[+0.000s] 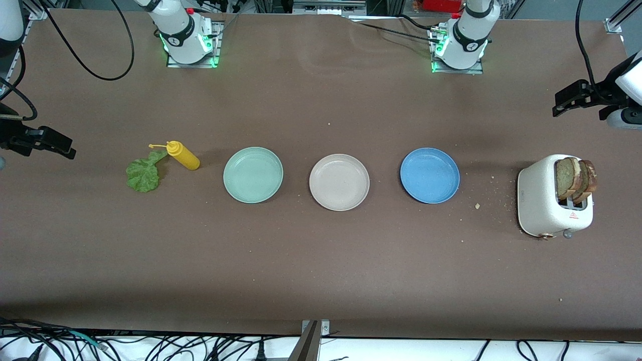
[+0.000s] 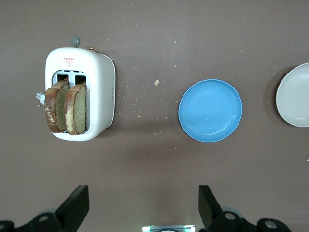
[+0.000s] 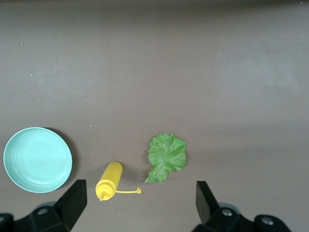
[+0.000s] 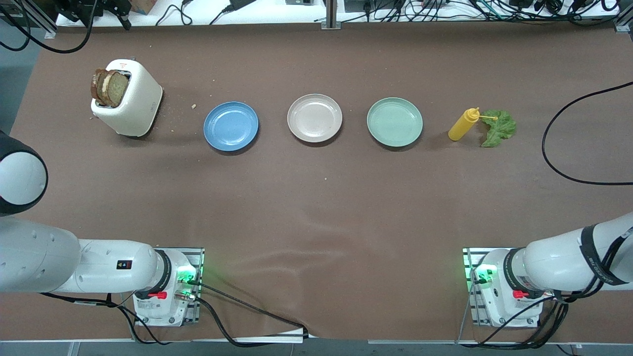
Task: Make sandwich in beige plate with both arms
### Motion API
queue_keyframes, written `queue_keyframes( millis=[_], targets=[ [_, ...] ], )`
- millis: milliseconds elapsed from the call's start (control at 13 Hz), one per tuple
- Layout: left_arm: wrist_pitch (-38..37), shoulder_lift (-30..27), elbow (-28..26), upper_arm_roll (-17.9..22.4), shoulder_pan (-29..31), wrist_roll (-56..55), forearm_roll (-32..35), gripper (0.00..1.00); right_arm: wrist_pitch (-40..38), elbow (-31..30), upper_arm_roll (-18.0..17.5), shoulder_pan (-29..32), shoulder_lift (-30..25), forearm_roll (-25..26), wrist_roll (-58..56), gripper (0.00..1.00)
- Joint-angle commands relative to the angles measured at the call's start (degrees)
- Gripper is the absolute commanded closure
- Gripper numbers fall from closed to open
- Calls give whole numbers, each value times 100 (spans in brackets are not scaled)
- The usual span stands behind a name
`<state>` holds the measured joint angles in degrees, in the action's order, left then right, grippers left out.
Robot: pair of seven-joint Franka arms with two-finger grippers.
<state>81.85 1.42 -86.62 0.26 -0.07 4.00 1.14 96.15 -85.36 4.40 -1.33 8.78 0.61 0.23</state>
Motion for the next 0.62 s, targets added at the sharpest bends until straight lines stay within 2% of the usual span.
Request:
queue_keyframes(
  millis=[0,538],
  targets=[
    [16,-98,-92,-26,-2,-48,62,0,0,19,69,28,-25,-96,48,0],
    [16,-98,-101,-26,-2,-48,62,0,-79,1,70,37,115,-52,30,0]
  ],
)
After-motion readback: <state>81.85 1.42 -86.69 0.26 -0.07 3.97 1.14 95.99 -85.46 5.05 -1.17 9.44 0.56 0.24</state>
